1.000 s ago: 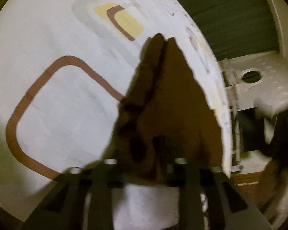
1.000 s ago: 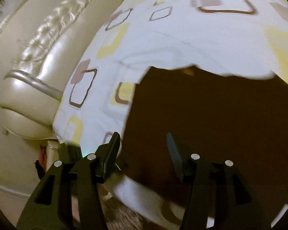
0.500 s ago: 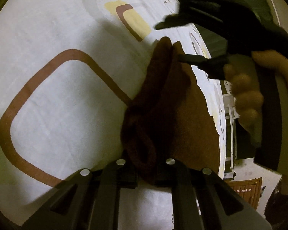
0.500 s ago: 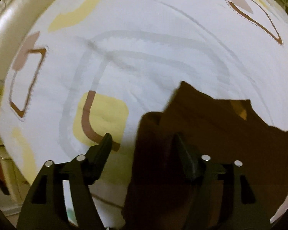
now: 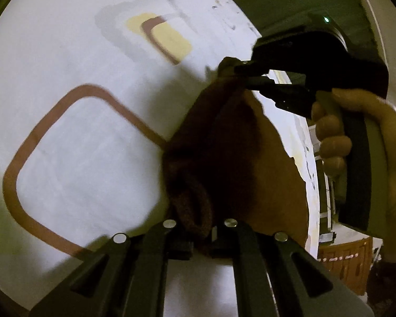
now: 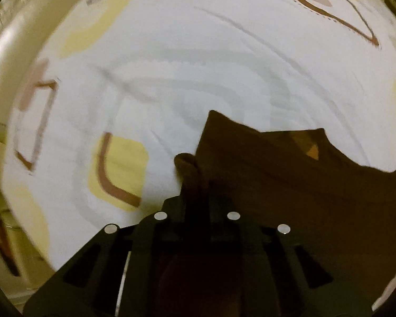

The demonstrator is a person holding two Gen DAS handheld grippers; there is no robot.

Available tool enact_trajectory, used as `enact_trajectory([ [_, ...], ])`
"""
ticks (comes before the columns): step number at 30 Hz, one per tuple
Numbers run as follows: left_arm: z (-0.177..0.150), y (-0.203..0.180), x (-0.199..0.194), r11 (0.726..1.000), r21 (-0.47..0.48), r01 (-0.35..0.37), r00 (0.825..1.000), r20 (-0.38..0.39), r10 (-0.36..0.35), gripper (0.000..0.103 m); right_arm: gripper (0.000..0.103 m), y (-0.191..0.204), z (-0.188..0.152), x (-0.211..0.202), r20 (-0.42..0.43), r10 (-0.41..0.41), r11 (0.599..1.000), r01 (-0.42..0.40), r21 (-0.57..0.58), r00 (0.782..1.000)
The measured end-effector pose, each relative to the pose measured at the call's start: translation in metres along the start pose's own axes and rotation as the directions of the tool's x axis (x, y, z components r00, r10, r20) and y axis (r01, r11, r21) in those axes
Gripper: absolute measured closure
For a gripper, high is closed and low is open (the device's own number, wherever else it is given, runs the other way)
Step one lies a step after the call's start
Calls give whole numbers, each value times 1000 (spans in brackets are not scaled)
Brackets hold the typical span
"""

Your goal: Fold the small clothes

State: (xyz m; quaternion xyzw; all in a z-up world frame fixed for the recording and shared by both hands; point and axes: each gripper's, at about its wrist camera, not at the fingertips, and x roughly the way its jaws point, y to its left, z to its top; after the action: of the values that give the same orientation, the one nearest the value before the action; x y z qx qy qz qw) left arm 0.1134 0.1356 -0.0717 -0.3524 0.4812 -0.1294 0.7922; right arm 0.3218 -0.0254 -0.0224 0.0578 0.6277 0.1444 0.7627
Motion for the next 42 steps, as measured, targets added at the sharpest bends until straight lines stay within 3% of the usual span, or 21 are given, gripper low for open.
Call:
enact_trajectory([
  [7,-2,-72,-22,988,154,-10,999,42,4,98,93,-55,-12,-76,94,205,978,-208,21,974],
  [13,-18,-141,-23,958,288,3,1000,28,-11,98,94,-113,-22,-130,207,330,937,-347,51,921],
  [19,-54,-200,9,910,416,4,1000,-15,2,98,94,-202,-47,-171,302,407,885,-454,104,862],
  [24,-95,-227,36,877,480,8,997,-71,30,98,94,-256,-72,-177,342,436,858,-499,121,833],
  [30,-129,-246,69,850,526,-4,989,-124,82,98,94,-315,-101,-160,363,455,823,-540,177,813],
  [42,-157,-262,109,795,606,-35,977,-147,155,98,94,-389,-139,-118,407,492,746,-614,258,769],
])
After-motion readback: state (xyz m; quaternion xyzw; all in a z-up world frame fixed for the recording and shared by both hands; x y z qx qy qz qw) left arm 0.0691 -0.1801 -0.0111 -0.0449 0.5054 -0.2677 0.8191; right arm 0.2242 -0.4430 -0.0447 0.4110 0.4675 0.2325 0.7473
